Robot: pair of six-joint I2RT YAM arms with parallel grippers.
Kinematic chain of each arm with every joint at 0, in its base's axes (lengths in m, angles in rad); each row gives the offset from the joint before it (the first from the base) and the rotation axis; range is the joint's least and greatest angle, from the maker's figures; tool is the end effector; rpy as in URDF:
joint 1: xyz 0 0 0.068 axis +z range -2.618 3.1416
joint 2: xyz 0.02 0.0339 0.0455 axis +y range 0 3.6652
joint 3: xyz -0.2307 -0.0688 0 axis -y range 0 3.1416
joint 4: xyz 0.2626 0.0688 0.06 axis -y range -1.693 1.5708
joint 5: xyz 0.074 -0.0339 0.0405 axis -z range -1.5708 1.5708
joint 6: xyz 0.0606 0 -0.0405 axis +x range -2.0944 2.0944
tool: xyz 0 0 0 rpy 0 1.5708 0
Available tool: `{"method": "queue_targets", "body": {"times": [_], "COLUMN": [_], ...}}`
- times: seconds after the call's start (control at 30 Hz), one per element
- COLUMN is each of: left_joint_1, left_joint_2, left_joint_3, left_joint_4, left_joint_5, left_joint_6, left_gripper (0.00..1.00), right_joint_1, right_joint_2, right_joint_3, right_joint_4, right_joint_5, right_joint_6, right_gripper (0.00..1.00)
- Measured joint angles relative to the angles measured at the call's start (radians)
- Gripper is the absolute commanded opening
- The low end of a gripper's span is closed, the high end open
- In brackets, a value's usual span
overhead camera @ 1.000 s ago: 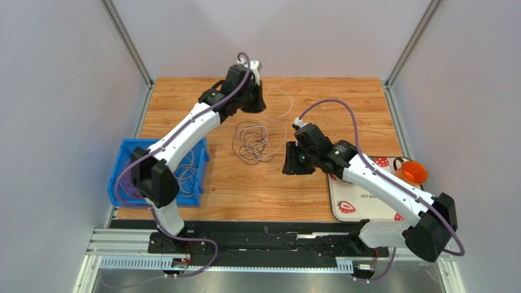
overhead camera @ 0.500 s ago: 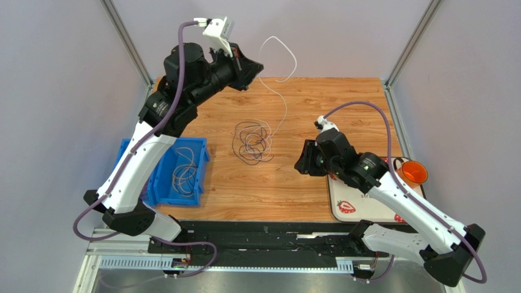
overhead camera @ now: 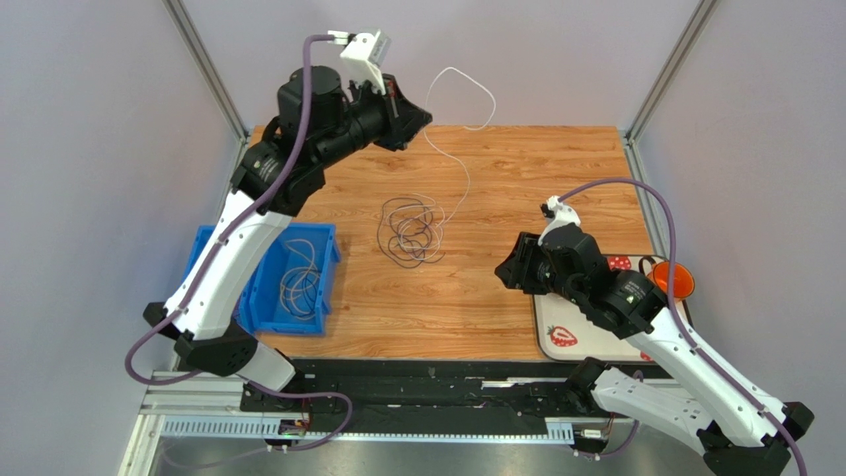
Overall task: Untangle the cables
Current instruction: Pick up the cable at the center of the board.
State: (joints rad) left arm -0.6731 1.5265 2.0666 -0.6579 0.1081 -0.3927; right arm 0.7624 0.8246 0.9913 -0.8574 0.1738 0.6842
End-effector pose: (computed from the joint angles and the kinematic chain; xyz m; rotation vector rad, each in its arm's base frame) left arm 0.2598 -0.2155 0.5147 0.3309 1.7370 -0.8797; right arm 0.1630 0.1412 0.3005 0.0044 2.3143 0.5696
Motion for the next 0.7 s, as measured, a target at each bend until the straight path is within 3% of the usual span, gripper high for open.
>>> {"method": "queue_targets", "body": {"times": [0.07,0.23,0.37,0.53,0.7], "left_joint_1": [-0.001,-0.002,-0.016,-0.021,-0.021], "left_joint_2": [-0.038,-0.144,0.001,0.191,0.306], "left_joint_3": [-0.037,-0.48,-0.687,-0.702,-0.567], "left_joint_4": [0.023,0.156,0.175,0.143,0.137], "left_joint_5": [0.014,0.09,0.095,0.071,0.029], "left_joint_6": [-0.016,-0.122,-0.175,-0.183,-0.164], "left_gripper": [0.0,0.0,0.0,0.0,0.0], "right_joint_1": [0.0,0.0,0.0,0.0,0.0], "right_joint_2": [0.0,-0.022,-0.021,0.005,0.019], "right_joint_3": [0.0,-0.02,-0.036,-0.036,-0.037], "right_joint_4": [-0.002,-0.009,-0.023,-0.022,-0.021], "right_joint_5": [0.003,0.012,0.016,0.017,0.021], "right_joint_6": [0.001,0.011,0.016,0.018,0.018], "right_gripper": [0.44,0.44,0.43,0.43,0.43]}}
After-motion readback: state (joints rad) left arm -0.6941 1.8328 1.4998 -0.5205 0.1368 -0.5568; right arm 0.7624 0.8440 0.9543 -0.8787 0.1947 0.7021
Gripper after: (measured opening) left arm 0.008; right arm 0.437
